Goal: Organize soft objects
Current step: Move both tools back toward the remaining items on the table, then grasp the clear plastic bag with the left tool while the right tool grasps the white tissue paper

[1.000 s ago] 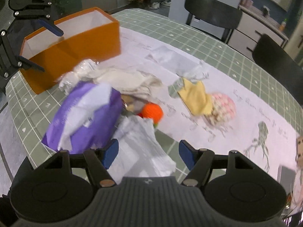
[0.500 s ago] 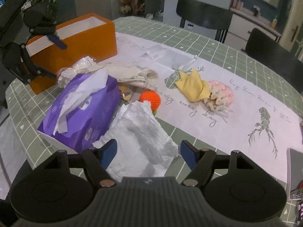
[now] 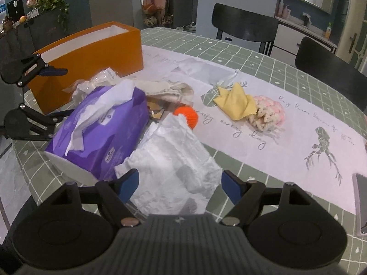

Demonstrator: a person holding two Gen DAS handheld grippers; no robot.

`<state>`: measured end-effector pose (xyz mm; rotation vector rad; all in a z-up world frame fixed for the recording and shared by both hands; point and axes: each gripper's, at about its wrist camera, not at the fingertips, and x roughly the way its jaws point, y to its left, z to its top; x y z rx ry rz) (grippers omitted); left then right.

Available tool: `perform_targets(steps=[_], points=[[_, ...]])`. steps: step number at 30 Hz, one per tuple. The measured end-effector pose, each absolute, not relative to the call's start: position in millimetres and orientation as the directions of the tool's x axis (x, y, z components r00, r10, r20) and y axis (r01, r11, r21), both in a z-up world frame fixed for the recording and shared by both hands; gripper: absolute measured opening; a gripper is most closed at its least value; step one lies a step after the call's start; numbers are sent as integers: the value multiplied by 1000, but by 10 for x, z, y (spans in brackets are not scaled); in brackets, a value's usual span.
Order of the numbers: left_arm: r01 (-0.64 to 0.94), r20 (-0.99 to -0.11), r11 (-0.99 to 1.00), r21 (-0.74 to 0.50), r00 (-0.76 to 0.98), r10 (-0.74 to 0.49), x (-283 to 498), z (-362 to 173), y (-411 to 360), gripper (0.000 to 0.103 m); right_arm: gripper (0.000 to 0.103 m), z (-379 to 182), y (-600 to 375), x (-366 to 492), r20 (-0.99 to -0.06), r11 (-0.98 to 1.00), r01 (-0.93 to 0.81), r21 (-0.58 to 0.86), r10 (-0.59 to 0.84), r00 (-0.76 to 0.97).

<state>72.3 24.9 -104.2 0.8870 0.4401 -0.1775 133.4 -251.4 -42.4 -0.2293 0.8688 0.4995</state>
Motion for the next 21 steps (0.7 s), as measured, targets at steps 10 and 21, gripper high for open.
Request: perform_targets(steps=[10, 21], points=[[357, -459, 541, 762, 886, 62, 830, -1350, 148, 94, 80, -474, -2465, 1293, -783, 850, -527, -4, 326, 530], [331, -428, 519, 788, 901, 75, 1045, -1405, 172, 82, 81, -568, -2427, 1303, -800, 838, -546, -19, 315, 511]])
